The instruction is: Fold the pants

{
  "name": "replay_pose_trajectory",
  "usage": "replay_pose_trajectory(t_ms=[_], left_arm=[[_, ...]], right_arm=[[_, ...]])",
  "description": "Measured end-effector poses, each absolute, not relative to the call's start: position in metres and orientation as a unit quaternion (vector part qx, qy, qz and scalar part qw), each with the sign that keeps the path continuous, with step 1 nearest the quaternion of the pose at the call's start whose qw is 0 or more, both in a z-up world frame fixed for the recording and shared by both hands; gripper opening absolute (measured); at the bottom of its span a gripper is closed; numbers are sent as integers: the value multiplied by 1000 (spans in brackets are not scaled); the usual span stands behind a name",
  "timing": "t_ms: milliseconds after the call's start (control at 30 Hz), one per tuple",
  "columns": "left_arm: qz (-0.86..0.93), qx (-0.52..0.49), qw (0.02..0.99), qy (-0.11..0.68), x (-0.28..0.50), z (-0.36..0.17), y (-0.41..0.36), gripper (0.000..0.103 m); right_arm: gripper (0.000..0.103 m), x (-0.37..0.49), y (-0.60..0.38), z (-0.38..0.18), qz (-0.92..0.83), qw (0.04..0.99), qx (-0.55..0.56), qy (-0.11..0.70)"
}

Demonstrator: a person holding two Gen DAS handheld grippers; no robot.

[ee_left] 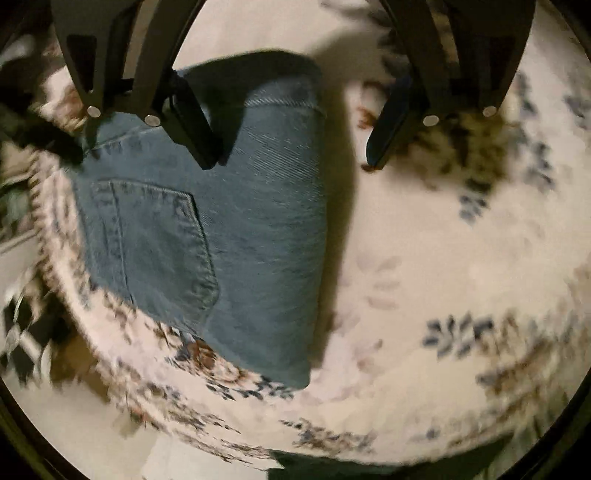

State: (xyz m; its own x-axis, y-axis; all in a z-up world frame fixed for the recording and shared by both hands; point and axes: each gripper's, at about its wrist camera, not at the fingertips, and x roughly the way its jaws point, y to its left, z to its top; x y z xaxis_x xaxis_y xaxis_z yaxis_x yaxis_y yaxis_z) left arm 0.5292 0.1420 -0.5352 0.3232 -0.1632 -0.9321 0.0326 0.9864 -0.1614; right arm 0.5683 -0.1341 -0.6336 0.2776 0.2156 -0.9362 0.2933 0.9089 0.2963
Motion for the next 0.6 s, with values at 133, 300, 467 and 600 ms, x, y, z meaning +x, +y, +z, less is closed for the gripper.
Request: replay_pose_trajectory(t_ms=[133,300,467,600], left_arm=[[-47,-18,824,565,517,-512,126,82],[-22,5,844,535,499,-465,110,82],[-17,-4,860,509,471,-407,99,82],[-14,-8,875,484,437,-351,89,82]], right_arm=[[103,560,-128,-592,-82,803,109,581],[103,550,-121,-547,-92,826,64,553],[103,520,-119,-488,-80,845,58,525],[103,481,-119,-427,-65,863,55,498]])
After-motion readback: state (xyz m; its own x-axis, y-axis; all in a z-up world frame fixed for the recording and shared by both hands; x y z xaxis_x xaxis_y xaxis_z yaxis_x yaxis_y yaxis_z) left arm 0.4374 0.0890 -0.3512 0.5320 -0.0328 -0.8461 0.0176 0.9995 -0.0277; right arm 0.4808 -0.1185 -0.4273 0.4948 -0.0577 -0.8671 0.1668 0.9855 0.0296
